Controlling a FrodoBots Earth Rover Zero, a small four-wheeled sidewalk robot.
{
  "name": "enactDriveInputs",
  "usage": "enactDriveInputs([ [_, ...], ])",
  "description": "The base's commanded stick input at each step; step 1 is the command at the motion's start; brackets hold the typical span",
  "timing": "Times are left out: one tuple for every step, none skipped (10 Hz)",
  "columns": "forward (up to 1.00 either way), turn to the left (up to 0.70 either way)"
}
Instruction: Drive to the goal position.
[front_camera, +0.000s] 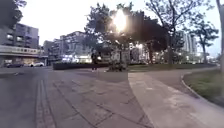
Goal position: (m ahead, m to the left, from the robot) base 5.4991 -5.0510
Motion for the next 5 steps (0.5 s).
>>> enactDriveInputs([
  [0.7, -0.35],
  [0.7, -0.23],
  [0.7, -0.06],
  [0.7, 0.0],
  [0.7, 0.0],
])
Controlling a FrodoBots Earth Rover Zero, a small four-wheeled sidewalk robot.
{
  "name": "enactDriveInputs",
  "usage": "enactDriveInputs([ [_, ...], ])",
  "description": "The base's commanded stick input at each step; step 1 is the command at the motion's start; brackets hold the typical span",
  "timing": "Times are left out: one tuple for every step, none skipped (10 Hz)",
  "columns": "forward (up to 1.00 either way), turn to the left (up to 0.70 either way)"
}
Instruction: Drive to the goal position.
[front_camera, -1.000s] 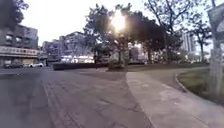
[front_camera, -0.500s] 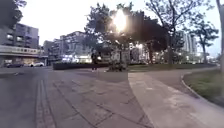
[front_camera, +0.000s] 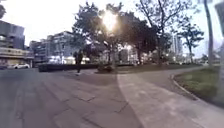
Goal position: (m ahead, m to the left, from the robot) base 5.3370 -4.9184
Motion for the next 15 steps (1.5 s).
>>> enactDriveInputs([
  [0.7, 0.0],
  [0.7, 0.0],
  [0.7, 0.0],
  [0.7, 0.0],
  [0.7, 0.0],
  [0.7, 0.0],
  [0.7, 0.0],
  [0.7, 0.0],
  [0.7, -0.01],
  [0.7, -0.33],
  [0.7, -0.35],
  [0.7, -0.35],
  [0.7, -0.35],
  [0.7, -0.35],
  [0.7, -0.35],
])
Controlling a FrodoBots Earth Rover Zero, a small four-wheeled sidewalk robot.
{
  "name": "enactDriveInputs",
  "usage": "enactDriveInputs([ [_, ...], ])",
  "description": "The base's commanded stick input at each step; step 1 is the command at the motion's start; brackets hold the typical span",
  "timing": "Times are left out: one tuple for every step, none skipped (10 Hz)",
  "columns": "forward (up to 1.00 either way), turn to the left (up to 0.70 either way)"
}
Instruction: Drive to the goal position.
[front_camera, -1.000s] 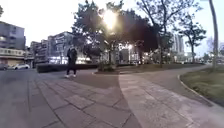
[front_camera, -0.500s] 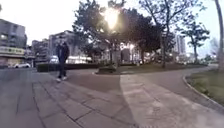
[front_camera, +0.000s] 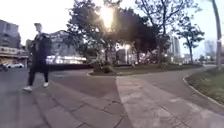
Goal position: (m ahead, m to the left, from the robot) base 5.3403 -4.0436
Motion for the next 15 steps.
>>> enactDriveInputs([
  [0.7, -0.35],
  [0.7, -0.35],
  [0.7, -0.35],
  [0.7, -0.35],
  [0.7, -0.35],
  [0.7, -0.35],
  [0.7, -0.35],
  [0.7, -0.35],
  [0.7, -0.23],
  [0.7, -0.05],
  [0.7, 0.0],
  [0.7, 0.0],
  [0.7, 0.0],
  [0.7, 0.0],
  [0.7, 0.0],
])
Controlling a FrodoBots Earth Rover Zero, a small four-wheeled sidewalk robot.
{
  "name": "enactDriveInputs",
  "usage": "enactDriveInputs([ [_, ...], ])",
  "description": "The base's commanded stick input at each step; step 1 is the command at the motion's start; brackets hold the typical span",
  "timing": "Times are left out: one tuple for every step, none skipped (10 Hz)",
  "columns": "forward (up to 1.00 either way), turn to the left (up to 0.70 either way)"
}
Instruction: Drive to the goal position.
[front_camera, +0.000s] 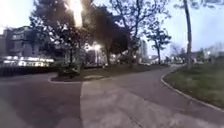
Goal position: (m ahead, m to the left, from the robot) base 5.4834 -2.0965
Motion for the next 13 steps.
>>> enactDriveInputs([
  [0.7, 0.0],
  [0.7, 0.0],
  [0.7, 0.0],
  [0.7, 0.0],
  [0.7, 0.0],
  [0.7, 0.0],
  [0.7, 0.0],
  [0.7, 0.0],
  [0.7, 0.0],
  [0.7, 0.0],
  [0.7, 0.0],
  [0.7, 0.0],
  [0.7, 0.0],
])
